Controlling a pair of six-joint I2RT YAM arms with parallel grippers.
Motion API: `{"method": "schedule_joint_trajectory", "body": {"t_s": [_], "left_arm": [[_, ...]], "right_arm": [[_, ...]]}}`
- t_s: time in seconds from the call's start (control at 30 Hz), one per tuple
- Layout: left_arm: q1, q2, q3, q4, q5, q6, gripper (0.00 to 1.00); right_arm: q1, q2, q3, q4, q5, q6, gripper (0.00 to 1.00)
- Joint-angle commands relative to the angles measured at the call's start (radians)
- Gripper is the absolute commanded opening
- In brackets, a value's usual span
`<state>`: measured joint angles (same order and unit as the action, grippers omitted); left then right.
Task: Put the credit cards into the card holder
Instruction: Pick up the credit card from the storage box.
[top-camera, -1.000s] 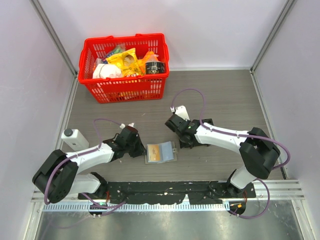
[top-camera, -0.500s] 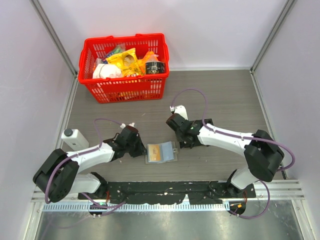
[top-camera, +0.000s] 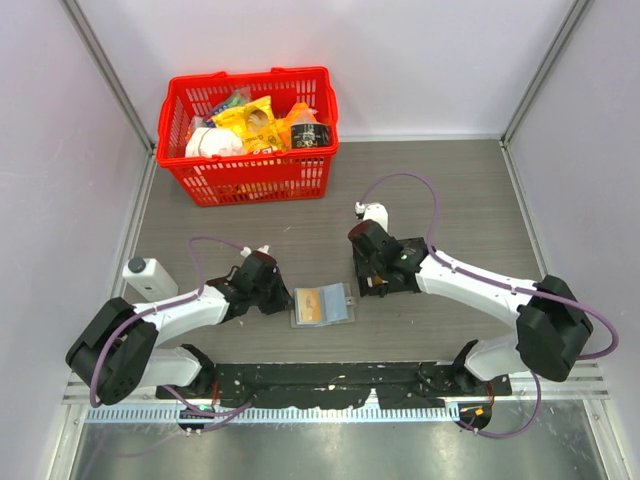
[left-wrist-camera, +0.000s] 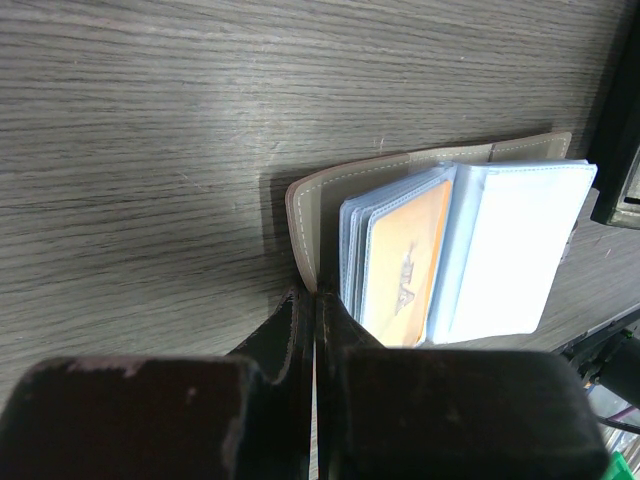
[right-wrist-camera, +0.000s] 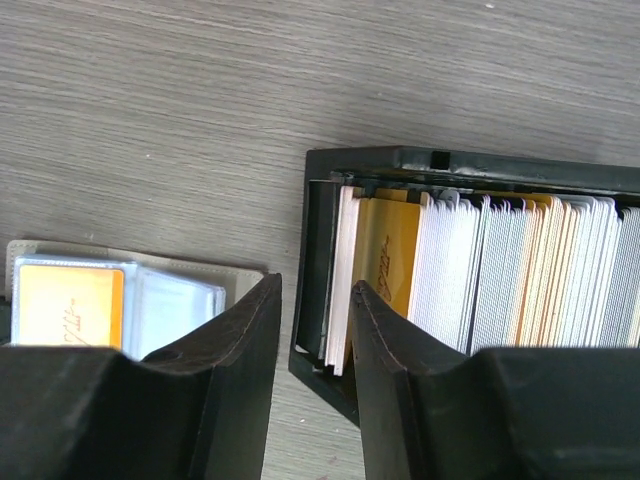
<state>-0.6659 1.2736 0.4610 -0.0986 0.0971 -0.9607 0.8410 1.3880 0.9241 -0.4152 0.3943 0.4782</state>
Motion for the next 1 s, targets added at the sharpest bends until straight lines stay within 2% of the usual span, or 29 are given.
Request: {"method": "schedule_joint_trajectory", "body": {"t_s": [0.0,0.27,0.57,0.97], "left_arm": [[-0.003,0.013,0.002,-0.078,-0.022,0.031,0.0],[-0.003,0.009,0.007,-0.082,-0.027,0.031,0.0],[-0.003,0.024,0.018,-0.085,-0.022,0.034,0.0],[-0.003,0.024,0.016,-0.082,-0.02,0.031,0.0]], "right_arm": [[-0.045,0.003,-0.025,0.045,-0.063,0.026,0.39],[-0.097,0.032,-0.087,0.13,-0.199,0.057,0.41],[-0.112,0.088,-0.116,0.188,-0.25,0.077,0.44],[-0.12,-0.033,-0.114,0.176,-0.268,0.076,0.43]]}}
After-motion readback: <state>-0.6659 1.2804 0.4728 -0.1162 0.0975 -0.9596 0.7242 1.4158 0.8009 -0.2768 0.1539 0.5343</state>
